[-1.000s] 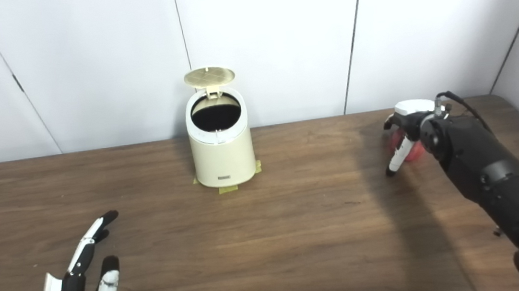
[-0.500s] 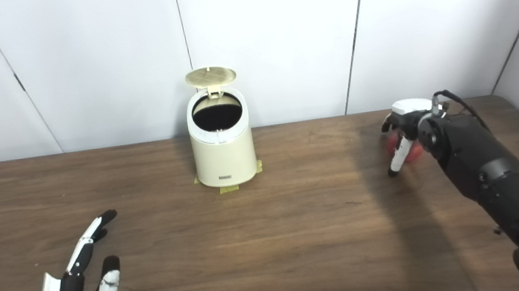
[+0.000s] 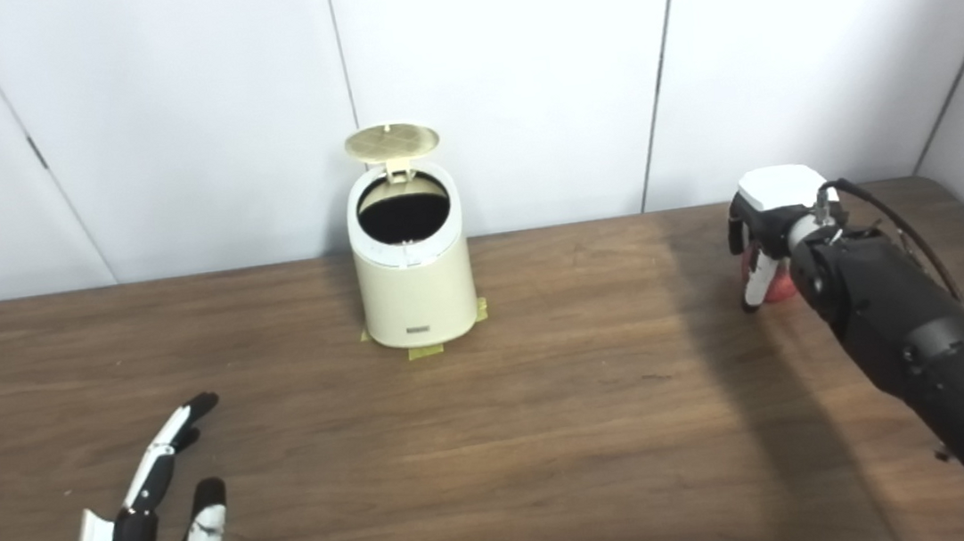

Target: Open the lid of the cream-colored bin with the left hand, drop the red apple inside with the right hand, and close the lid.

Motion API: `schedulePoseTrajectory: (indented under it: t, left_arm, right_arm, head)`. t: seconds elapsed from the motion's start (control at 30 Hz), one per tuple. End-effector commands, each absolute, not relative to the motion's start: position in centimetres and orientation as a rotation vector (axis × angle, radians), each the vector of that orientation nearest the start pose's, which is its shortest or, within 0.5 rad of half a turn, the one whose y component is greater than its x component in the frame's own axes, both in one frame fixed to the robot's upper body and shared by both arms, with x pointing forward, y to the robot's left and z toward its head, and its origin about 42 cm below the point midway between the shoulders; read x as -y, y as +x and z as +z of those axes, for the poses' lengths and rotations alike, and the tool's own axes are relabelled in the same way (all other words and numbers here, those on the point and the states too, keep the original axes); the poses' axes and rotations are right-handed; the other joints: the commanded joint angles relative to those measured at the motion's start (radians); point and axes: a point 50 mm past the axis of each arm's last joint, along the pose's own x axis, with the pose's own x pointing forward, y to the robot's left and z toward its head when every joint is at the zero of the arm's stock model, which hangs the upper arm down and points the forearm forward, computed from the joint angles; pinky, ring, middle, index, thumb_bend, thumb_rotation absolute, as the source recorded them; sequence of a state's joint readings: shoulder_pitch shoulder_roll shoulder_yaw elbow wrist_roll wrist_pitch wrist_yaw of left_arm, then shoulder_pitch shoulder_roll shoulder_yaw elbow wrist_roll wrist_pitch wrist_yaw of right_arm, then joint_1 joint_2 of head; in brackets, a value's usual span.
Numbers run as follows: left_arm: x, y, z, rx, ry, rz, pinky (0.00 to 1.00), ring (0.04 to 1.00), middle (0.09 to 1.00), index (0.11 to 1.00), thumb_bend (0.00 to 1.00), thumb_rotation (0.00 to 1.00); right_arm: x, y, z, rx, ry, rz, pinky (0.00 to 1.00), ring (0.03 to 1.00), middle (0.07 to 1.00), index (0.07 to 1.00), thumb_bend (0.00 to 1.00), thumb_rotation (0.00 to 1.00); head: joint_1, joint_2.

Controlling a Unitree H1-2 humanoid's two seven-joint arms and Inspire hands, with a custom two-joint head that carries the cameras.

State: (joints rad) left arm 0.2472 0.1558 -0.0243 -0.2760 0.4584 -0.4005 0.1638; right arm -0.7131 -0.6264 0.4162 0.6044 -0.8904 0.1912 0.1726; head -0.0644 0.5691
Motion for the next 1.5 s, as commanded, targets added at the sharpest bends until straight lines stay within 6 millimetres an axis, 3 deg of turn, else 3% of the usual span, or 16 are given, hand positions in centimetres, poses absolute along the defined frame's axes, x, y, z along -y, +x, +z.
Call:
schedulePoseTrajectory:
  t: [0.0, 0.43, 0.63, 0.9, 1.0, 1.1, 1.17, 1.2, 1.23, 1.3, 1.37, 1.43, 1.47]
  left_arm:
    - [-24.2, 20.0, 15.1, 0.528, 0.549, 0.064, 0.86, 0.917, 0.913, 0.892, 0.20, 0.73]
    - [-23.8, 20.1, 15.2, 0.519, 0.543, 0.067, 0.86, 0.915, 0.912, 0.892, 0.20, 0.69]
    - [-23.7, 20.2, 15.1, 0.518, 0.543, 0.068, 0.87, 0.911, 0.911, 0.888, 0.20, 0.66]
    - [-23.6, 20.3, 14.9, 0.512, 0.562, 0.067, 0.87, 0.912, 0.914, 0.891, 0.20, 0.65]
    - [-23.5, 20.4, 14.6, 0.507, 0.571, 0.055, 0.87, 0.908, 0.913, 0.891, 0.22, 0.67]
    - [-23.4, 20.4, 14.5, 0.496, 0.554, 0.057, 0.88, 0.914, 0.913, 0.894, 0.20, 0.77]
    - [-23.3, 20.5, 14.4, 0.493, 0.556, 0.055, 0.88, 0.915, 0.913, 0.895, 0.19, 0.83]
    - [-23.2, 20.5, 14.4, 0.491, 0.561, 0.053, 0.88, 0.915, 0.914, 0.896, 0.19, 0.86]
    - [-23.2, 20.6, 14.4, 0.490, 0.566, 0.052, 0.88, 0.915, 0.915, 0.897, 0.20, 0.88]
    - [-23.0, 20.6, 14.3, 0.490, 0.574, 0.053, 0.86, 0.909, 0.912, 0.892, 0.21, 0.86]
    - [-22.9, 20.6, 14.2, 0.492, 0.576, 0.053, 0.86, 0.907, 0.911, 0.891, 0.23, 0.85]
    - [-22.7, 20.7, 14.2, 0.490, 0.577, 0.051, 0.86, 0.909, 0.913, 0.895, 0.23, 0.84]
    - [-22.6, 20.7, 14.2, 0.490, 0.576, 0.050, 0.86, 0.910, 0.915, 0.896, 0.22, 0.82]
  right_arm:
    - [37.7, 49.5, 25.8, -0.134, -1.674, -0.029, 0.37, 0.413, 0.500, 0.501, 0.52, 0.00]
    - [36.2, 49.3, 27.2, -0.092, -1.658, -0.018, 0.35, 0.399, 0.497, 0.505, 0.52, 0.00]
    - [33.7, 48.3, 29.7, 0.020, -1.656, 0.026, 0.39, 0.413, 0.503, 0.501, 0.52, 0.00]
    - [27.9, 44.8, 34.1, 0.364, -1.711, 0.181, 0.32, 0.420, 0.498, 0.494, 0.52, 0.00]
    - [24.8, 42.5, 35.8, 0.494, -1.680, 0.202, 0.40, 0.473, 0.530, 0.457, 0.52, 0.00]
    - [21.6, 40.3, 37.4, 0.673, -1.607, 0.240, 0.56, 0.500, 0.526, 0.441, 0.51, 0.00]
    - [20.2, 39.3, 38.2, 0.747, -1.574, 0.245, 0.47, 0.466, 0.534, 0.455, 0.52, 0.00]
    - [19.6, 39.0, 38.5, 0.776, -1.559, 0.246, 0.41, 0.455, 0.536, 0.458, 0.52, 0.00]
    - [18.9, 38.7, 38.9, 0.805, -1.542, 0.251, 0.42, 0.476, 0.528, 0.447, 0.51, 0.00]
    - [17.5, 38.4, 39.4, 0.859, -1.518, 0.263, 0.36, 0.452, 0.543, 0.449, 0.51, 0.00]
    - [16.6, 38.5, 39.7, 0.909, -1.482, 0.277, 0.37, 0.448, 0.546, 0.449, 0.51, 0.00]
    - [15.6, 38.7, 39.9, 0.947, -1.448, 0.295, 0.47, 0.452, 0.551, 0.446, 0.51, 0.00]
    - [15.2, 38.8, 40.0, 0.961, -1.433, 0.305, 0.45, 0.448, 0.555, 0.448, 0.51, 0.00]
  head:
    - [-0.001, -0.001]
    - [-0.006, 0.002]
    - [-0.007, 0.003]
    - [-0.003, 0.001]
    - [-0.003, -0.001]
    - [-0.004, -0.004]
    - [-0.002, -0.006]
    - [-0.001, -0.008]
    - [-0.001, -0.008]
    - [0.000, -0.009]
    - [0.002, -0.010]
    - [0.004, -0.010]
    - [0.005, -0.010]
